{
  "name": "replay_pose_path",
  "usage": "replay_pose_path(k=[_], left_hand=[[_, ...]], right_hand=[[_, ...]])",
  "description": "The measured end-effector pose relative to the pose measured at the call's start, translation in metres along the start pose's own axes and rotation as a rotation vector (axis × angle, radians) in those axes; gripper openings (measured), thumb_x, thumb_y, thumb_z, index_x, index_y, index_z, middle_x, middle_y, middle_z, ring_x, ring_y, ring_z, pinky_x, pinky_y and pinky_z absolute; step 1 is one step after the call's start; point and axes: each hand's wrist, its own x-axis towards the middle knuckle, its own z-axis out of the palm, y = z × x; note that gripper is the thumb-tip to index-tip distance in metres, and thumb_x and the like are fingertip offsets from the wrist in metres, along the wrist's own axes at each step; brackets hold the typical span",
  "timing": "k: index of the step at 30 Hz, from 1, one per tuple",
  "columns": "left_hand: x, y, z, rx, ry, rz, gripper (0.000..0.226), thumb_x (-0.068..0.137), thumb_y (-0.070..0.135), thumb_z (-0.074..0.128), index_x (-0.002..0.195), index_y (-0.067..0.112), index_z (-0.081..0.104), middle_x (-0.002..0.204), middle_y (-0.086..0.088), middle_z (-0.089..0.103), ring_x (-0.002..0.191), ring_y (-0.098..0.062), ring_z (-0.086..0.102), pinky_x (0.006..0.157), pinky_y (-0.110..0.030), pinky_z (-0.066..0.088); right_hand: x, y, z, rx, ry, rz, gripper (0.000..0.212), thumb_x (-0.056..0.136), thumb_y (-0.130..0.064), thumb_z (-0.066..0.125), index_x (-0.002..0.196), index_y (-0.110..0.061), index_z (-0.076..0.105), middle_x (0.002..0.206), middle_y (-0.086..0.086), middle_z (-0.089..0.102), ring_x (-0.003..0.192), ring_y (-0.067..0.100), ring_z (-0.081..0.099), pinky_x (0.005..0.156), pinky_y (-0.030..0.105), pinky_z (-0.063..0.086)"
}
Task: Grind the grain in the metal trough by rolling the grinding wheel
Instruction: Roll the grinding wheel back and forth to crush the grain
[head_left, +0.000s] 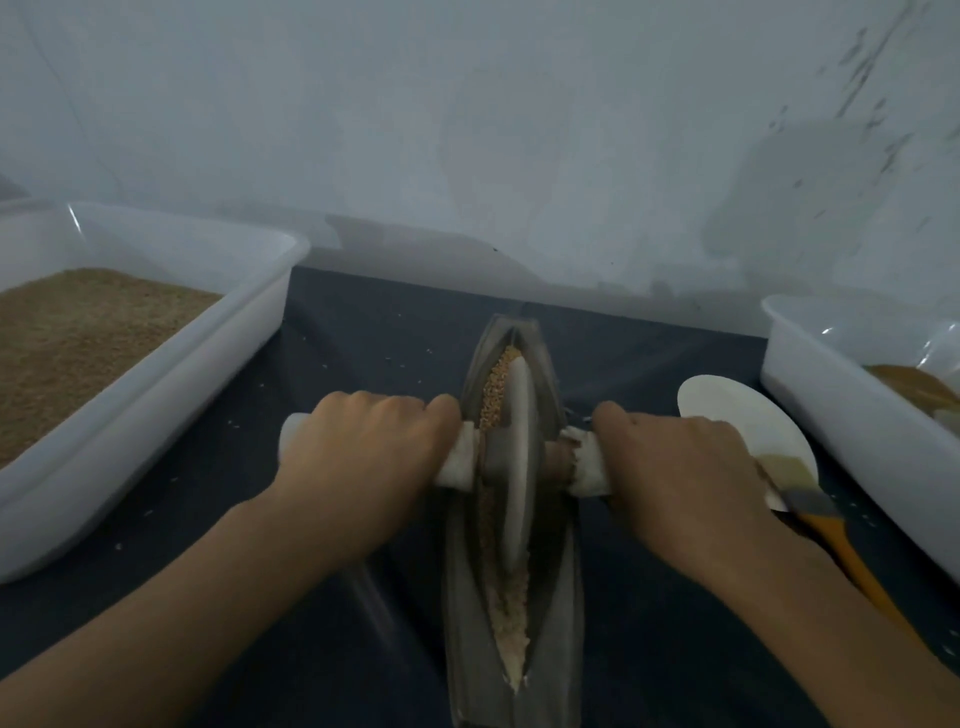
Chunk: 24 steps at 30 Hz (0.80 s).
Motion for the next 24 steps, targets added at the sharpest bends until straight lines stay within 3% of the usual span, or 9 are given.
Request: replay_pose_path(k=[4, 8, 10, 13, 15, 18, 20, 22, 24], left_hand=[[0.035, -0.006, 0.011, 0.059, 0.019, -0.006, 0.041, 0.079, 0.031, 0.062, 0.079, 0.028, 0.021, 0.063, 0.008, 0.028, 0.054, -0.016, 0.032, 0.051, -0.030, 0.022], [0.048, -0.008, 0.012, 0.043, -0.004, 0.000, 0.035, 0.083, 0.029, 0.058, 0.082, 0.027, 0.023, 0.070, 0.007, 0.042, 0.063, -0.020, 0.050, 0.055, -0.031, 0.028], [0.036, -0.008, 0.007, 0.006, -0.040, 0.016, 0.039, 0.083, 0.033, 0.058, 0.082, 0.031, 0.019, 0.073, 0.008, 0.040, 0.068, -0.018, 0.051, 0.059, -0.032, 0.031], [0.009, -0.005, -0.004, -0.058, -0.098, 0.042, 0.054, 0.079, 0.041, 0.063, 0.078, 0.039, 0.009, 0.070, 0.013, 0.030, 0.064, -0.009, 0.036, 0.061, -0.028, 0.029], [-0.005, -0.001, -0.013, -0.074, -0.132, 0.044, 0.057, 0.077, 0.044, 0.063, 0.075, 0.040, 0.006, 0.069, 0.015, 0.026, 0.061, -0.008, 0.030, 0.059, -0.027, 0.026], [-0.013, 0.003, -0.017, -0.049, -0.150, 0.027, 0.058, 0.076, 0.043, 0.061, 0.075, 0.040, 0.003, 0.068, 0.014, 0.025, 0.059, -0.009, 0.027, 0.057, -0.030, 0.024], [-0.006, 0.002, -0.013, -0.030, -0.126, 0.009, 0.055, 0.077, 0.043, 0.061, 0.076, 0.039, 0.006, 0.068, 0.013, 0.027, 0.061, -0.009, 0.031, 0.058, -0.029, 0.026], [0.010, 0.001, -0.007, -0.011, -0.095, 0.007, 0.050, 0.079, 0.041, 0.060, 0.080, 0.037, 0.010, 0.071, 0.012, 0.031, 0.065, -0.010, 0.040, 0.059, -0.029, 0.028], [0.028, -0.001, 0.002, 0.026, -0.055, -0.005, 0.041, 0.082, 0.038, 0.058, 0.083, 0.033, 0.017, 0.075, 0.011, 0.035, 0.070, -0.012, 0.050, 0.058, -0.030, 0.028]], right_hand=[[0.035, 0.007, 0.024, -0.057, 0.018, 0.072, 0.046, 0.074, -0.030, 0.069, 0.080, -0.025, 0.023, 0.067, -0.004, 0.056, 0.049, 0.019, 0.030, 0.046, 0.028, 0.010], [0.035, 0.006, 0.018, 0.026, -0.019, 0.128, 0.040, 0.078, -0.033, 0.066, 0.082, -0.025, 0.027, 0.073, -0.003, 0.058, 0.052, 0.019, 0.028, 0.046, 0.028, 0.010], [0.022, 0.004, 0.008, 0.071, -0.047, 0.068, 0.036, 0.077, -0.036, 0.068, 0.086, -0.027, 0.034, 0.076, -0.003, 0.060, 0.053, 0.017, 0.036, 0.048, 0.028, 0.020], [0.001, 0.000, -0.006, 0.050, -0.073, -0.081, 0.047, 0.056, -0.034, 0.082, 0.084, -0.024, 0.046, 0.066, -0.001, 0.060, 0.049, 0.016, 0.052, 0.047, 0.028, 0.026], [-0.010, -0.001, -0.014, 0.071, -0.015, -0.092, 0.058, 0.027, -0.025, 0.088, 0.068, -0.022, 0.046, 0.047, 0.000, 0.050, 0.033, 0.018, 0.045, 0.040, 0.025, 0.019], [-0.016, -0.003, -0.014, 0.083, -0.004, -0.091, 0.063, 0.018, -0.022, 0.087, 0.062, -0.022, 0.042, 0.042, -0.002, 0.045, 0.028, 0.017, 0.040, 0.038, 0.023, 0.018], [-0.010, -0.002, -0.011, 0.072, -0.056, -0.075, 0.058, 0.029, -0.025, 0.087, 0.068, -0.022, 0.044, 0.048, -0.003, 0.051, 0.034, 0.017, 0.046, 0.041, 0.025, 0.020], [0.005, 0.000, -0.002, 0.040, -0.081, -0.049, 0.050, 0.060, -0.032, 0.080, 0.080, -0.026, 0.034, 0.069, -0.004, 0.060, 0.051, 0.016, 0.051, 0.049, 0.027, 0.022], [0.022, 0.004, 0.010, 0.045, -0.076, 0.016, 0.044, 0.078, -0.033, 0.068, 0.084, -0.026, 0.025, 0.081, -0.005, 0.061, 0.058, 0.018, 0.043, 0.049, 0.029, 0.018]])
